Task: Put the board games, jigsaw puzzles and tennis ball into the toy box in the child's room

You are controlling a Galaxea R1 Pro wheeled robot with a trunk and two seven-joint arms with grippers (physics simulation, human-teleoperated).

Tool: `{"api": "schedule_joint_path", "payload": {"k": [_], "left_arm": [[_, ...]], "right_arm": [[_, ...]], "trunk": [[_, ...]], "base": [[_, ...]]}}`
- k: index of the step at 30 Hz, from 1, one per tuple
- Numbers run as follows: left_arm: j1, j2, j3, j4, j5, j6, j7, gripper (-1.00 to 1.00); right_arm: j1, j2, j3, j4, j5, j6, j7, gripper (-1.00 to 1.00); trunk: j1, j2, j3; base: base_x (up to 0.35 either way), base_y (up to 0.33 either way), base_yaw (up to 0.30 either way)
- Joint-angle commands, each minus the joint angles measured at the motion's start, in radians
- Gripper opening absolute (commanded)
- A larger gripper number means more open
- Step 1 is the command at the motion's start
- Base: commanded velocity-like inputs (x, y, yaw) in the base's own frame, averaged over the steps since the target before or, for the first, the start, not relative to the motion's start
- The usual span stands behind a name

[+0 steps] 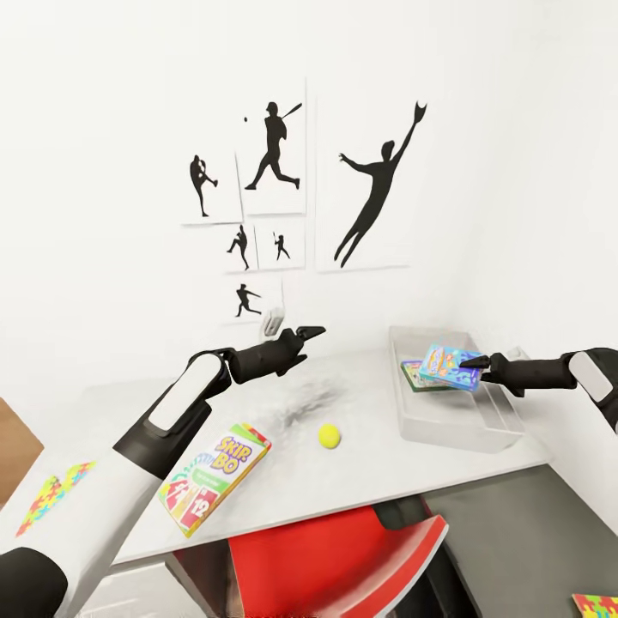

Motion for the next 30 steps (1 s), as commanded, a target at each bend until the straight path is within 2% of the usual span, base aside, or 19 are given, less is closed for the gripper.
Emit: {"api": "schedule_joint_path", "payload": {"k": [1,30], "left_arm": [[-0.001,0.001,-0.001,-0.001,0.011,-0.001,0.009,1.00],[-0.004,0.002,-0.001,-0.001,0.011,-0.001,0.009,1.00]], "right_arm": [[-0.001,-0.001,0.004,0.000,0.006,0.000,0.011,-1.00],[-0.001,-0.001,0.004,0.000,0.006,0.000,0.011,-1.00]], "trunk": [[0.001,-0.002,-0.004],[0.001,-0.002,-0.051]], "base": [[0.000,0.000,0.000],[0.000,0.000,0.000]]}}
